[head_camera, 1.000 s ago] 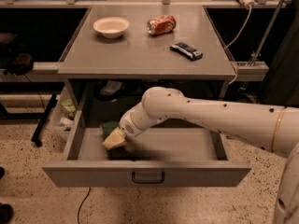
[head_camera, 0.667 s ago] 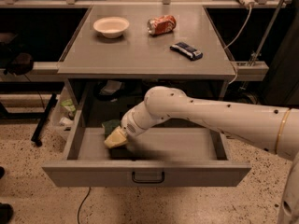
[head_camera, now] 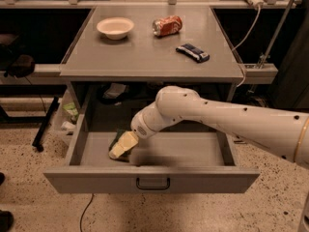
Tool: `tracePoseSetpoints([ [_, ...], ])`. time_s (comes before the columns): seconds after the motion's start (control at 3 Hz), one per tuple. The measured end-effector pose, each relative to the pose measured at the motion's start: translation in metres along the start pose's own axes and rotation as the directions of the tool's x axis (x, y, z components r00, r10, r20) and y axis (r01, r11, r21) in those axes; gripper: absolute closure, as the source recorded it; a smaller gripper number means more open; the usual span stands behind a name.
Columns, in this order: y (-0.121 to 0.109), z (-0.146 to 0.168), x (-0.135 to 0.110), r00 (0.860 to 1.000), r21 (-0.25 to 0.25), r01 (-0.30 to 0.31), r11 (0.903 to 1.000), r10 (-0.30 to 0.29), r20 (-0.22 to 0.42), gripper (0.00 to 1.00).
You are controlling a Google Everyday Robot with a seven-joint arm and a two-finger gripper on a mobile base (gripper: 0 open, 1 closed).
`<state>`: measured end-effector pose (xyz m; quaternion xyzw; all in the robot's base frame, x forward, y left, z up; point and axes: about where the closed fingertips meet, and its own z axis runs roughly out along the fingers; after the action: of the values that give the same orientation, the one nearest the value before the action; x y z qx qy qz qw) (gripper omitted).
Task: Place sponge into top drawer
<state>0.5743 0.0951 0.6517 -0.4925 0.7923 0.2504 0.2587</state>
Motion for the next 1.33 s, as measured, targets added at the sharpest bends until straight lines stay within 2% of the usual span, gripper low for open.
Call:
tracePoseSetpoints([
  [0.33,-0.01,-0.023,0.006,1.0,0.02,0.0,0.9998,0.0,-0.005,0.0],
  [0.67,-0.03,-0.079,0.008,1.0,0.06,0.014,0.9981,-0.014,-0.004,0.0],
  [1.0,-0.039,-0.127,0.003,0.999,0.081,0.034,0.9961,-0.034,0.005,0.0],
  [1.33,-0.027,-0.167,-0.013,0.996,0.056,0.081,0.9952,-0.082,0.029,0.0],
])
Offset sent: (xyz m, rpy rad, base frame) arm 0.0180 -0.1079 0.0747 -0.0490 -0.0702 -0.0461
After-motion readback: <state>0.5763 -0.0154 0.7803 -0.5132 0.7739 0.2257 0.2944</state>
